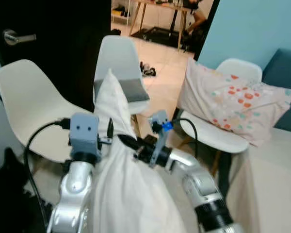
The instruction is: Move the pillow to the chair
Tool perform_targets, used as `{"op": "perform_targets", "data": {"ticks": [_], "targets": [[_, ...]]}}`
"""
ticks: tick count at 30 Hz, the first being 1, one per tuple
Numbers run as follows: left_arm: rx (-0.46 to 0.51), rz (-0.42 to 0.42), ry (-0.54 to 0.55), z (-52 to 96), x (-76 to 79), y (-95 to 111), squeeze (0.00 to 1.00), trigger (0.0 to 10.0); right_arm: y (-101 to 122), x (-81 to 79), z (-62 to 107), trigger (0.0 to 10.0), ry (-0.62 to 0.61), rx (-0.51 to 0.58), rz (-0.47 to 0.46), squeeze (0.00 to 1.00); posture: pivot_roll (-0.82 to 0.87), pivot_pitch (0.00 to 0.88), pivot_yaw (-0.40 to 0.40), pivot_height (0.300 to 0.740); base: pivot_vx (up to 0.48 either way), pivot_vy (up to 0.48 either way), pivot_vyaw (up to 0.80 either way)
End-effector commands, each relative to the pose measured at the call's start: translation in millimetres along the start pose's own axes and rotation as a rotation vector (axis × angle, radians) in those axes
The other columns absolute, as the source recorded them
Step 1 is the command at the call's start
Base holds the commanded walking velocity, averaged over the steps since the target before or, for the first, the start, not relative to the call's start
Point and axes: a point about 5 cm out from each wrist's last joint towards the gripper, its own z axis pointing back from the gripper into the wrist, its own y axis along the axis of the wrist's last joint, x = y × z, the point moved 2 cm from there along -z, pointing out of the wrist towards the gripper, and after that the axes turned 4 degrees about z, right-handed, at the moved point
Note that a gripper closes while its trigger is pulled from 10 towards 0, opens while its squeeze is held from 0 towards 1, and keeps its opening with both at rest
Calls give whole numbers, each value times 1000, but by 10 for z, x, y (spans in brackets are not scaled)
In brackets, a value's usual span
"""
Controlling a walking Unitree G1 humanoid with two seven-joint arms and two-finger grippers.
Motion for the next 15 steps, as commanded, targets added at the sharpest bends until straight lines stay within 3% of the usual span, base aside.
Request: {"op": "perform_targets", "data": {"ticks": [1, 15], "targets": [[-8, 3, -2, 5, 7, -25, 0, 10000, 203, -61, -57, 10000, 34, 88, 34, 0, 28, 0, -137, 740, 289, 0, 0], [-9, 8, -4, 1, 14, -30, 0, 10000, 200, -44, -57, 10000, 26, 87, 21, 0, 26, 0, -138, 740, 288, 0, 0]]}}
